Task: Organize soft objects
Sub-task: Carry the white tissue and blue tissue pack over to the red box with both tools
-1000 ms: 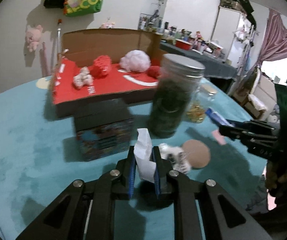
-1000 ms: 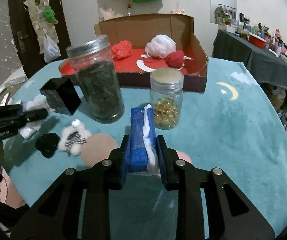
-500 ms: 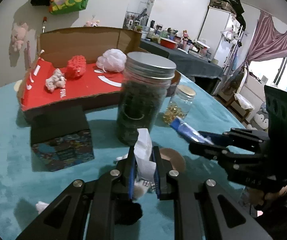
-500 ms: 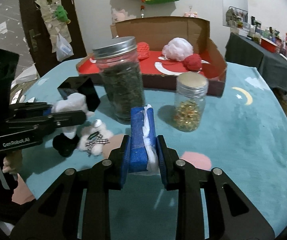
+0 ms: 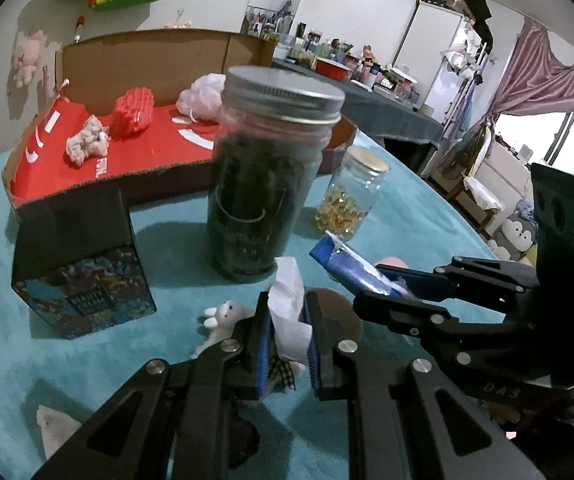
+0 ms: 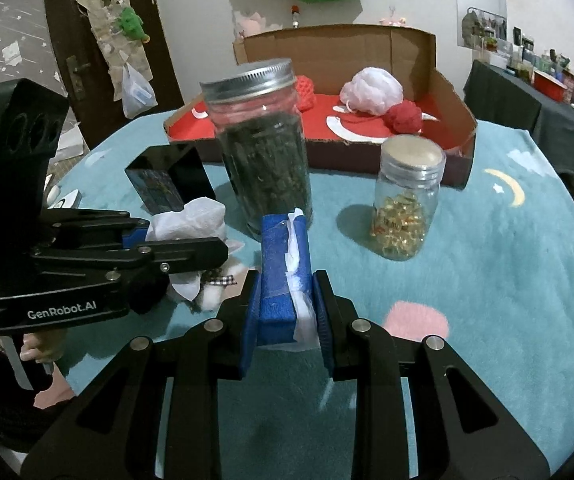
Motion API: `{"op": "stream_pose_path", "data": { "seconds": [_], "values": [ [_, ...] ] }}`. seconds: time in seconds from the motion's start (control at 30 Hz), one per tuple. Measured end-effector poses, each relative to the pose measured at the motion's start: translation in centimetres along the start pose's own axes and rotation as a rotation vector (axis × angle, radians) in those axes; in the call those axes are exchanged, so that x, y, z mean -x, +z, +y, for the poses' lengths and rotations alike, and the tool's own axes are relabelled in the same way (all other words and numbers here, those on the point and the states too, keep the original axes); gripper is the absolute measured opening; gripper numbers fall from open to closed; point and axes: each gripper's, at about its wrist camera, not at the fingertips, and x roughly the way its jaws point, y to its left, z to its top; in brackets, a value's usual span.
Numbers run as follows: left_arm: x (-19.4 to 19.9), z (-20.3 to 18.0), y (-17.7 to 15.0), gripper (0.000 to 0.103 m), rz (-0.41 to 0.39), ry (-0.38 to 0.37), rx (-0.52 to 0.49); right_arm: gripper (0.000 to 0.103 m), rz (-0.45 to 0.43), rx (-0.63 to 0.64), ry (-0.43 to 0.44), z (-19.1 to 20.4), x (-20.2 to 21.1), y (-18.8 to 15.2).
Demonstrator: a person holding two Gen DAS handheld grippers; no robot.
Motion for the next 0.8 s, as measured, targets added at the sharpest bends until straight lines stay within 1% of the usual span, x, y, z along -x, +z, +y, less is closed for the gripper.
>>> {"op": "stream_pose_path", "data": {
  "seconds": [0.3, 0.43, 0.67, 0.73, 0.8],
  "values": [
    [0.3, 0.4, -0.1, 0.016, 0.003, -0.004, 0.016, 0.025, 0.016, 0.011, -0.003, 0.2, -0.4, -0.3],
    [0.9, 1.0, -0.1, 0.016, -0.005, 0.010, 0.034, 0.025, 0.011, 0.009, -0.004, 0.1, -0.2, -0.2],
    [3.7, 3.4, -0.2, 0.016, -0.027, 0.039, 0.083, 0.025, 0.016, -0.014, -0.038, -1.5, 0.4, -0.5],
    [4.6, 4.4, -0.4, 0.016, -0.030, 0.040, 0.115, 0.025, 0.025, -0.045, -0.033, -2.5, 0.6, -0.6],
    [5.4, 5.6, -0.7, 0.016, -0.033, 0.043, 0.143, 0.025, 0.029, -0.055, -0.049, -3.1, 0.8, -0.8]
  ]
}}
